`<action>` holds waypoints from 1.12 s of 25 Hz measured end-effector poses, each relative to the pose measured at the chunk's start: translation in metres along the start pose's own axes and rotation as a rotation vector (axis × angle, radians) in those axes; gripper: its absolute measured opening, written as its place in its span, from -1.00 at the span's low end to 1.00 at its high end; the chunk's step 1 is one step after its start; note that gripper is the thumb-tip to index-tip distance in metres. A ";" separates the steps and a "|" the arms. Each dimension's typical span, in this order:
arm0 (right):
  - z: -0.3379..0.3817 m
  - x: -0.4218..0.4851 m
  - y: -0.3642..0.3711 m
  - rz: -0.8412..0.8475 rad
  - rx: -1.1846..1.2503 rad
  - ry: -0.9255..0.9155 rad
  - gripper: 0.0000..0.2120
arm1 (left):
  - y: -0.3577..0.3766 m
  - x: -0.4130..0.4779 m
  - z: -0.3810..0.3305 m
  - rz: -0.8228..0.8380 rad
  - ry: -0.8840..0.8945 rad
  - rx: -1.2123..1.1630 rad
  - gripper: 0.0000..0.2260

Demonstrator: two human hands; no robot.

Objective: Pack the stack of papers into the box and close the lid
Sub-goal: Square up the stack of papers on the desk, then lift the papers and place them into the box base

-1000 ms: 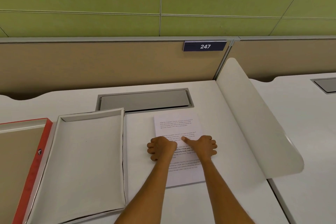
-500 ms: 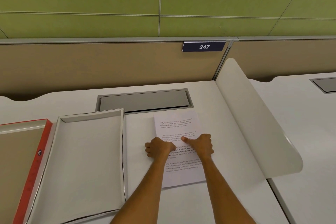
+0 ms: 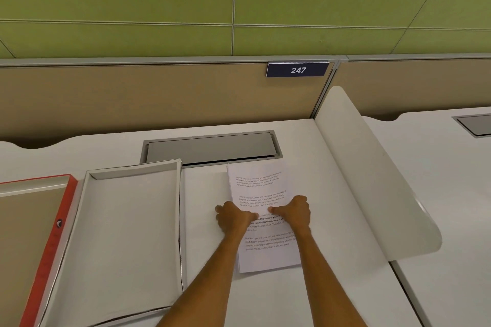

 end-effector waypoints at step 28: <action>-0.016 -0.052 -0.042 -0.308 0.786 -0.361 -0.28 | -0.033 -0.054 0.001 -0.037 0.510 -0.814 -0.65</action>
Point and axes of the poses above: each hand's wrist, its own x-axis towards the middle knuckle, its own y-axis out of the palm, z = x × y, the point moved 3 cm from there along x, towards the middle knuckle, and after that the axes turned 9 degrees about -x, right-handed, at the moved point
